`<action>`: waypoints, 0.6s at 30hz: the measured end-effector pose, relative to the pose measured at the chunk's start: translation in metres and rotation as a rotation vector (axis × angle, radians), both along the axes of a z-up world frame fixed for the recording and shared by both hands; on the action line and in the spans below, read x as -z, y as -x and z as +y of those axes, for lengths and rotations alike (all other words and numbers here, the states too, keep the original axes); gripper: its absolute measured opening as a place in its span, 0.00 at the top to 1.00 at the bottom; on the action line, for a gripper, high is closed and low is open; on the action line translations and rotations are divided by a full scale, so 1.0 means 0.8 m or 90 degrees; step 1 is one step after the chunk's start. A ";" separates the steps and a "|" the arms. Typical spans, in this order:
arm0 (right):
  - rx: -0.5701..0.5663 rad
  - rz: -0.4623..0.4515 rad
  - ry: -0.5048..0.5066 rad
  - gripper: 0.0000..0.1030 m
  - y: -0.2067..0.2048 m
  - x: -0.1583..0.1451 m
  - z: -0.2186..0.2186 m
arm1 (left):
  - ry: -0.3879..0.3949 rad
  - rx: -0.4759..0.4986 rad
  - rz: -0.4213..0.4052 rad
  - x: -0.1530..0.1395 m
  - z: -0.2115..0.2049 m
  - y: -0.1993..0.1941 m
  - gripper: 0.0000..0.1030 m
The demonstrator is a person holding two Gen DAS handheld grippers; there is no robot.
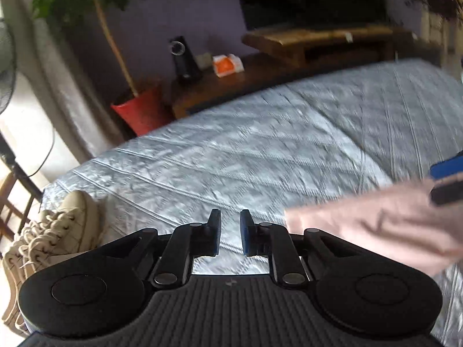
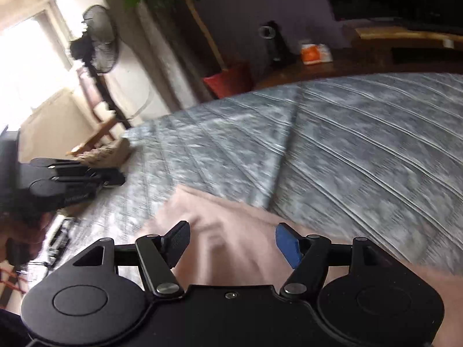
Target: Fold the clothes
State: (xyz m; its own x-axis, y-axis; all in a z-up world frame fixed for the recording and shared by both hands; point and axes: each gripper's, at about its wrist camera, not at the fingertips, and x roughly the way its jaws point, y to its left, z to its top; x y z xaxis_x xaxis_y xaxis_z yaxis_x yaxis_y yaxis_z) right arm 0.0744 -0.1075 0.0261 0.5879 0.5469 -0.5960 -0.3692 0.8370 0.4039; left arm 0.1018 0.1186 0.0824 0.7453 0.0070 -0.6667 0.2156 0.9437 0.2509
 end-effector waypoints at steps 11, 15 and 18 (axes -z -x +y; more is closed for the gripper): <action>-0.315 -0.028 0.193 0.65 -0.005 -0.008 0.181 | 0.101 -0.080 -0.004 -0.029 0.041 -0.001 0.27; -0.298 -0.025 0.229 0.69 -0.003 0.010 0.193 | 0.098 -0.090 -0.013 -0.034 0.052 0.003 0.28; -0.312 -0.042 0.264 0.69 -0.002 0.015 0.204 | 0.103 -0.101 -0.016 -0.037 0.061 0.005 0.26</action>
State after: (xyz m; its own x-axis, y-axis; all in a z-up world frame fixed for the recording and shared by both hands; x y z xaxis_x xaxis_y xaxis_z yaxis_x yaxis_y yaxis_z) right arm 0.0758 0.0553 0.0143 0.3712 0.4931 -0.7868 -0.7610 0.6471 0.0465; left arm 0.0980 0.1677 0.1120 0.7593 0.0197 -0.6504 0.0570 0.9937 0.0967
